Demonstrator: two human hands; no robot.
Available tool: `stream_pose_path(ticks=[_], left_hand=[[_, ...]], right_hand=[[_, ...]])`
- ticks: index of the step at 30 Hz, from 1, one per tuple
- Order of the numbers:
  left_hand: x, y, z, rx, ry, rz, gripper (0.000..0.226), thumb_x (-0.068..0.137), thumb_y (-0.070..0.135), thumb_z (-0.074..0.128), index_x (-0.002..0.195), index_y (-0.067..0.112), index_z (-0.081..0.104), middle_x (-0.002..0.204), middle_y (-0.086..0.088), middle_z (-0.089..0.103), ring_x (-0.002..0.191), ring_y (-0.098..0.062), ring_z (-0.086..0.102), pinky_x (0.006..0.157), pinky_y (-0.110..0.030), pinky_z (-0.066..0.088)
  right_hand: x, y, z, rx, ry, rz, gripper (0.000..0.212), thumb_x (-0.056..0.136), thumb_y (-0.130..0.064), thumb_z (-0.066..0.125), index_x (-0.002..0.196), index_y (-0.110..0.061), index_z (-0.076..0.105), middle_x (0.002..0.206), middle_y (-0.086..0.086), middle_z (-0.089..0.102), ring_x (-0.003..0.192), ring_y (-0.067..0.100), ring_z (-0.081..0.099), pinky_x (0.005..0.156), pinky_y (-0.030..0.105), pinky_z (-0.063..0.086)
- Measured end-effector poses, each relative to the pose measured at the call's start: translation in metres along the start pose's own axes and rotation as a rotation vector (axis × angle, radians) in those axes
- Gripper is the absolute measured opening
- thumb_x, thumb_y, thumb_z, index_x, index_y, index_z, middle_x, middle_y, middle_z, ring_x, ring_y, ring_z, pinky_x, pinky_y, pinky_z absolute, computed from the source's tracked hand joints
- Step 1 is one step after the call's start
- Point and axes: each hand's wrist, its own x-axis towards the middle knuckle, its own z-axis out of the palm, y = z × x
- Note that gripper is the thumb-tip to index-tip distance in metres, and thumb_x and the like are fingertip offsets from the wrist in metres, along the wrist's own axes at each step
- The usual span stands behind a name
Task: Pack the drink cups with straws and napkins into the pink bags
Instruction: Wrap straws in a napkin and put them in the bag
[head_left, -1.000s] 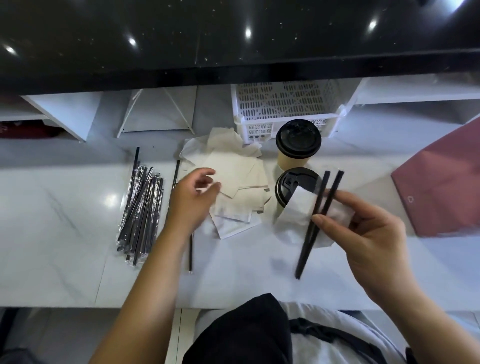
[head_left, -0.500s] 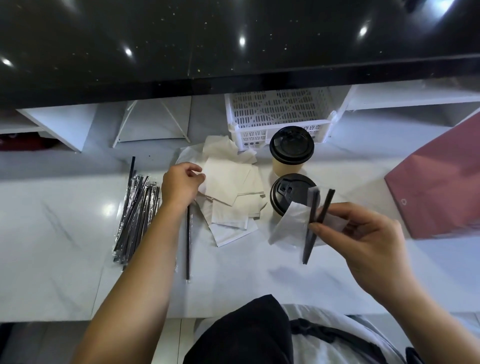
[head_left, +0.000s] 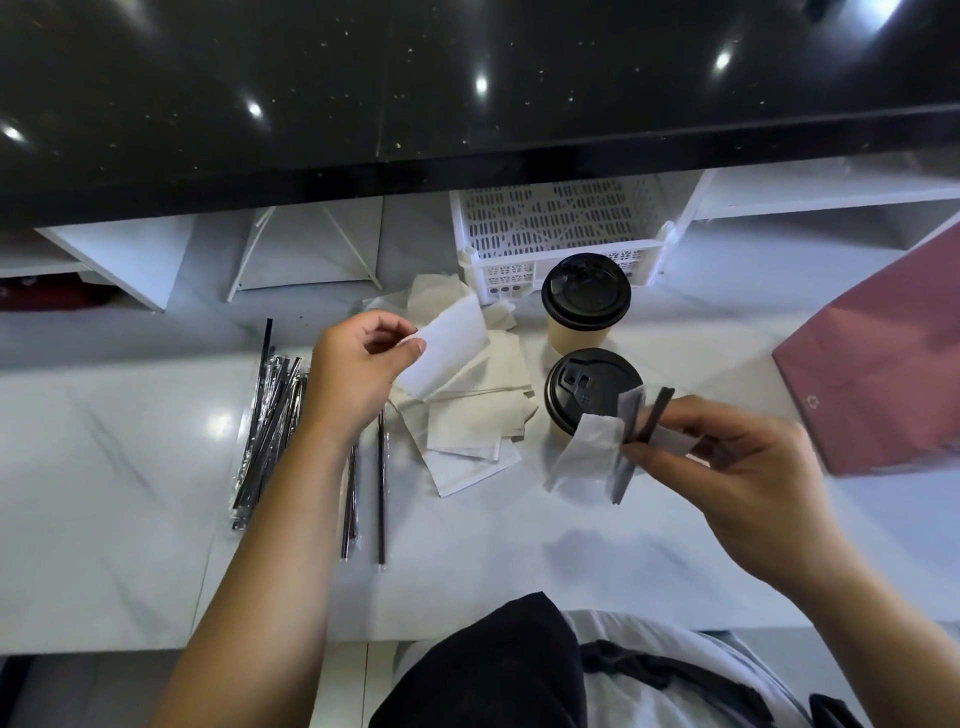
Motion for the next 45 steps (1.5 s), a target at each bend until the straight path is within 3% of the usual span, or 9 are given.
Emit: stream_pose_path(ticks=[11,16,19,21,24,27,33,41,45], left_hand=[[-0.039,0.052,0.005,-0.195,-0.176,0.157,0.014,0.089,0.006,0.071,0.092,0.019,0.071,0.086,0.009,0.07,0.08,-0.008,0.063,0.073,-0.02,0.046],[-0.061,0.075,0.017,-0.268,-0.394,0.221,0.017,0.09,0.009,0.072,0.099,0.024,0.07,0.08,-0.004,0.069,0.072,-0.023,0.057,0.068,-0.031,0.043],[-0.068,0.083,0.023,-0.309,-0.487,0.238,0.021,0.09,0.008,0.069,0.104,0.024,0.07,0.092,-0.022,0.069,0.073,-0.038,0.058,0.074,-0.039,0.045],[-0.073,0.086,0.026,-0.346,-0.506,0.234,0.022,0.091,0.009,0.067,0.107,0.023,0.07,0.096,-0.028,0.066,0.076,-0.049,0.057,0.076,-0.043,0.043],[-0.075,0.081,0.029,-0.38,-0.498,0.181,0.022,0.094,0.022,0.064,0.114,0.029,0.07,0.09,-0.039,0.058,0.073,-0.044,0.049,0.074,-0.047,0.037],[-0.079,0.074,0.031,-0.464,-0.531,0.08,0.036,0.091,0.043,0.064,0.125,0.029,0.065,0.087,-0.032,0.055,0.085,-0.035,0.044,0.077,-0.048,0.036],[-0.094,0.072,0.043,-0.562,-0.555,0.071,0.059,0.082,-0.005,0.071,0.133,0.018,0.054,0.11,-0.009,0.073,0.098,-0.019,0.07,0.085,-0.033,0.056],[-0.099,0.069,0.053,-0.553,-0.523,0.07,0.055,0.085,-0.007,0.07,0.13,0.022,0.057,0.11,-0.004,0.074,0.101,-0.018,0.071,0.086,-0.032,0.056],[-0.1,0.066,0.053,-0.575,-0.549,0.049,0.059,0.082,-0.008,0.072,0.131,0.021,0.057,0.106,-0.002,0.074,0.098,-0.017,0.071,0.083,-0.028,0.055]], right_hand=[[0.017,-0.017,0.006,-0.044,-0.232,-0.046,0.011,0.078,-0.016,0.08,0.082,-0.026,0.077,0.131,0.009,0.061,0.127,0.009,0.056,0.084,0.042,0.054],[0.038,-0.027,0.01,-0.107,-0.199,0.022,0.018,0.076,-0.006,0.082,0.081,-0.023,0.079,0.149,-0.015,0.045,0.048,0.026,0.04,0.051,0.015,0.035],[0.045,-0.034,0.013,-0.056,-0.254,0.025,0.022,0.077,-0.002,0.082,0.084,-0.023,0.08,0.138,-0.001,0.057,0.059,0.003,0.06,0.058,0.023,0.048],[0.046,-0.034,0.013,-0.003,-0.265,0.013,0.021,0.077,0.001,0.081,0.09,-0.015,0.08,0.116,0.01,0.07,0.092,0.02,0.071,0.08,0.047,0.057],[0.043,-0.028,0.014,-0.002,-0.205,0.022,0.019,0.075,-0.009,0.082,0.09,-0.019,0.081,0.094,0.02,0.073,0.088,0.047,0.065,0.08,0.06,0.052],[0.04,-0.023,0.014,-0.002,-0.115,0.061,0.019,0.071,-0.025,0.08,0.09,-0.028,0.08,0.092,0.032,0.067,0.069,0.04,0.058,0.069,0.052,0.046],[0.031,-0.027,0.018,0.086,0.003,0.109,0.018,0.077,-0.005,0.081,0.092,-0.016,0.079,0.09,0.014,0.077,0.074,0.037,0.069,0.076,0.051,0.058],[0.021,-0.03,0.025,0.032,0.183,0.094,0.045,0.075,0.001,0.082,0.112,-0.022,0.068,0.079,0.014,0.071,0.064,0.02,0.061,0.065,0.035,0.055],[0.015,-0.028,0.027,-0.186,0.27,0.119,0.05,0.071,-0.018,0.088,0.114,-0.032,0.066,0.092,-0.001,0.071,0.09,0.018,0.064,0.082,0.033,0.054]])
